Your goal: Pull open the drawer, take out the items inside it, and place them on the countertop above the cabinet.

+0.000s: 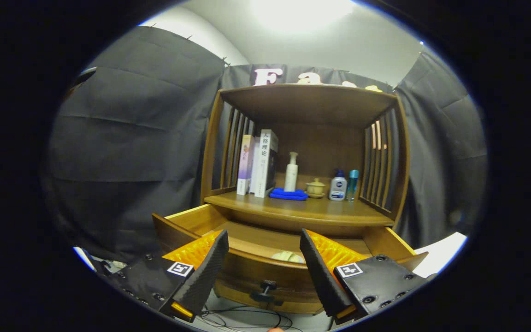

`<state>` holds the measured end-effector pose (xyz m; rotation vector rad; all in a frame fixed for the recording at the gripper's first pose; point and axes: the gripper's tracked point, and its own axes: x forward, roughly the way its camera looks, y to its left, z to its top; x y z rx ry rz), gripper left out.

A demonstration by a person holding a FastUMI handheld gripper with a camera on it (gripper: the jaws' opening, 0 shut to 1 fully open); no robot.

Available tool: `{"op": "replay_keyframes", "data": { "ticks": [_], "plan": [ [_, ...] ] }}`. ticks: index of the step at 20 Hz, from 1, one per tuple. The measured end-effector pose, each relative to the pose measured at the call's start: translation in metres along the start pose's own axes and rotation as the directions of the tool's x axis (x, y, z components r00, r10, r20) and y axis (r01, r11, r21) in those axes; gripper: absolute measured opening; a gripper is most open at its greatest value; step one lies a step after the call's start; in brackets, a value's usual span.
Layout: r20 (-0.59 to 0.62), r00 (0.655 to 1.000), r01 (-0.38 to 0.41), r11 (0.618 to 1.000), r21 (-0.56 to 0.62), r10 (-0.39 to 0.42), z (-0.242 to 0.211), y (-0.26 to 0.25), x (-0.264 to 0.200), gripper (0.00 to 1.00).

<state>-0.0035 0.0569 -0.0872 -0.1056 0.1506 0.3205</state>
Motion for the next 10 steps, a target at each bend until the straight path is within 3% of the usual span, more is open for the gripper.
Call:
{"op": "replay_keyframes", "data": {
  "ticks": [4, 10],
  "plan": [
    [-0.052, 0.999, 0.004, 0.999, -0.053, -0.006, 0.023, -0.018, 0.024, 0.97],
    [-0.276, 0.959, -0.042, 0.995, 0.094, 0.067, 0.011, -0.023, 0.062, 0.97]
  ]
}}
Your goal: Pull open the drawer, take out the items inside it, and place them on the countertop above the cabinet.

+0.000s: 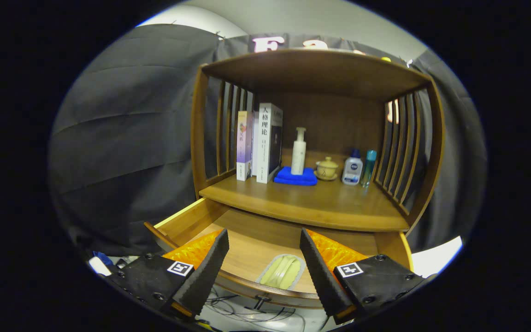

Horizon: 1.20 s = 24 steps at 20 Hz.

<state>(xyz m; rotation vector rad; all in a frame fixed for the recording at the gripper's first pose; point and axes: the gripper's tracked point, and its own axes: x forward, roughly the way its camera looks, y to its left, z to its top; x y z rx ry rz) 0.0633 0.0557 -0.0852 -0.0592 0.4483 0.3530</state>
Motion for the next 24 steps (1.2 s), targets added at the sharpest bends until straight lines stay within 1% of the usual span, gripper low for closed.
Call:
{"op": "replay_keyframes", "data": {
  "ticks": [2, 4, 6, 7, 11, 14, 16, 18, 20, 24],
  "plan": [
    [-0.084, 0.996, 0.007, 0.998, 0.055, -0.003, -0.004, -0.010, 0.016, 0.97],
    [-0.180, 0.983, -0.002, 0.994, 0.111, 0.023, -0.016, -0.012, 0.032, 0.97],
    [-0.252, 0.968, 0.012, 0.991, 0.130, 0.021, -0.029, -0.020, 0.043, 0.93],
    [-0.289, 0.957, 0.015, 0.991, 0.134, 0.024, -0.038, -0.022, 0.047, 0.93],
    [-0.402, 0.912, 0.015, 0.976, 0.218, 0.076, -0.066, -0.016, 0.059, 0.94],
    [-0.468, 0.879, 0.026, 0.972, 0.232, 0.088, -0.083, -0.014, 0.067, 0.93],
    [-0.509, 0.855, 0.023, 0.976, 0.216, 0.093, -0.093, -0.015, 0.070, 0.93],
    [-0.548, 0.832, 0.032, 0.979, 0.200, 0.085, -0.106, -0.019, 0.070, 0.82],
    [-0.567, 0.820, 0.050, 0.978, 0.203, 0.076, -0.116, -0.021, 0.073, 0.72],
    [-0.590, 0.803, 0.068, 0.971, 0.231, 0.084, -0.130, -0.021, 0.074, 0.41]
  ]
}}
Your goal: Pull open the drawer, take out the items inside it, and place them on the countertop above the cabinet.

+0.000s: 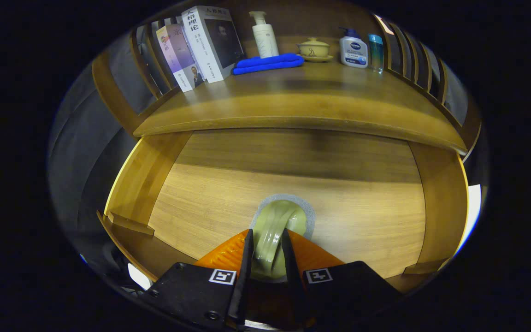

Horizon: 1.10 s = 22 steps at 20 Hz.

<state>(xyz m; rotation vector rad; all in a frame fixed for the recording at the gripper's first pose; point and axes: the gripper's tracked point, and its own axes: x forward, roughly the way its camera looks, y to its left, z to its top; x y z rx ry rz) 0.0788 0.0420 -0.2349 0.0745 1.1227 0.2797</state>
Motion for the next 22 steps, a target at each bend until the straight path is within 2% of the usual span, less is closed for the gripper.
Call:
{"op": "replay_keyframes", "data": {
  "ticks": [3, 4, 7, 13, 17, 22],
  "plan": [
    [0.047, 0.999, 0.027, 1.000, -0.005, -0.027, 0.002, -0.005, 0.009, 0.41],
    [0.068, 0.997, 0.045, 0.999, 0.006, -0.045, 0.015, -0.009, -0.006, 0.18],
    [0.145, 0.988, 0.057, 0.997, -0.051, -0.049, 0.022, -0.006, -0.010, 0.18],
    [0.247, 0.969, 0.029, 0.995, -0.092, -0.006, 0.037, 0.012, -0.036, 0.18],
    [0.326, 0.945, 0.005, 0.997, -0.083, 0.022, 0.059, 0.022, -0.063, 0.18],
    [0.404, 0.915, 0.009, 0.998, -0.070, 0.020, 0.101, 0.023, -0.084, 0.18]
  ]
}}
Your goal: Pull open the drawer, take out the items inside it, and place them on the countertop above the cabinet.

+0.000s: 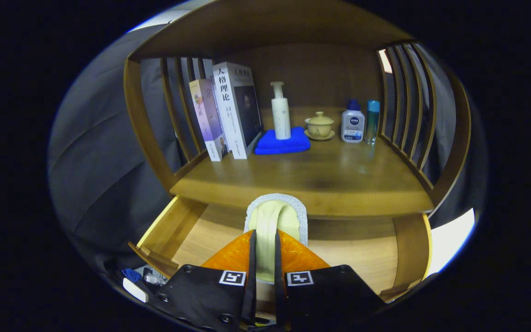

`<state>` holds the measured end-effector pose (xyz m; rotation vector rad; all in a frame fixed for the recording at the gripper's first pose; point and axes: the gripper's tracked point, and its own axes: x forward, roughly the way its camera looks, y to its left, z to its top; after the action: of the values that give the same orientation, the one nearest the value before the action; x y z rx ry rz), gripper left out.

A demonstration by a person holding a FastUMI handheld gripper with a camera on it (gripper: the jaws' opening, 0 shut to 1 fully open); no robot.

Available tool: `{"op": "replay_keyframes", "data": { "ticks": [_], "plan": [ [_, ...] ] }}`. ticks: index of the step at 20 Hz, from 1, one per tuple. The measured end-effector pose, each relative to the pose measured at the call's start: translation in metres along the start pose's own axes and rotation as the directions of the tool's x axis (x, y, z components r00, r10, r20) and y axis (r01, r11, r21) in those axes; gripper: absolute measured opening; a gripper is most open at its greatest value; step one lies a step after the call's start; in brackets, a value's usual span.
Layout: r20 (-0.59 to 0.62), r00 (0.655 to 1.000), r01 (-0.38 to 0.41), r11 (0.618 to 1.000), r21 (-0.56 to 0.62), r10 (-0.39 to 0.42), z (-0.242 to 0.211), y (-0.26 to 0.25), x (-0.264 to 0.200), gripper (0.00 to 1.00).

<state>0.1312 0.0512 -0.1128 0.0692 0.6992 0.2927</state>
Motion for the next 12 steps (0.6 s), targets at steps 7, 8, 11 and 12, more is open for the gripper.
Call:
{"op": "replay_keyframes", "data": {
  "ticks": [7, 8, 11, 12],
  "plan": [
    [0.054, 0.998, 0.028, 0.998, 0.047, -0.031, 0.052, -0.009, 0.023, 0.18],
    [0.052, 0.998, 0.028, 0.998, 0.064, -0.031, 0.058, -0.010, 0.030, 0.18],
    [0.050, 0.996, 0.065, 0.992, 0.106, -0.071, 0.076, -0.026, 0.050, 0.18],
    [0.040, 0.996, 0.074, 0.991, 0.113, -0.079, 0.078, -0.028, 0.056, 0.18]
  ]
}}
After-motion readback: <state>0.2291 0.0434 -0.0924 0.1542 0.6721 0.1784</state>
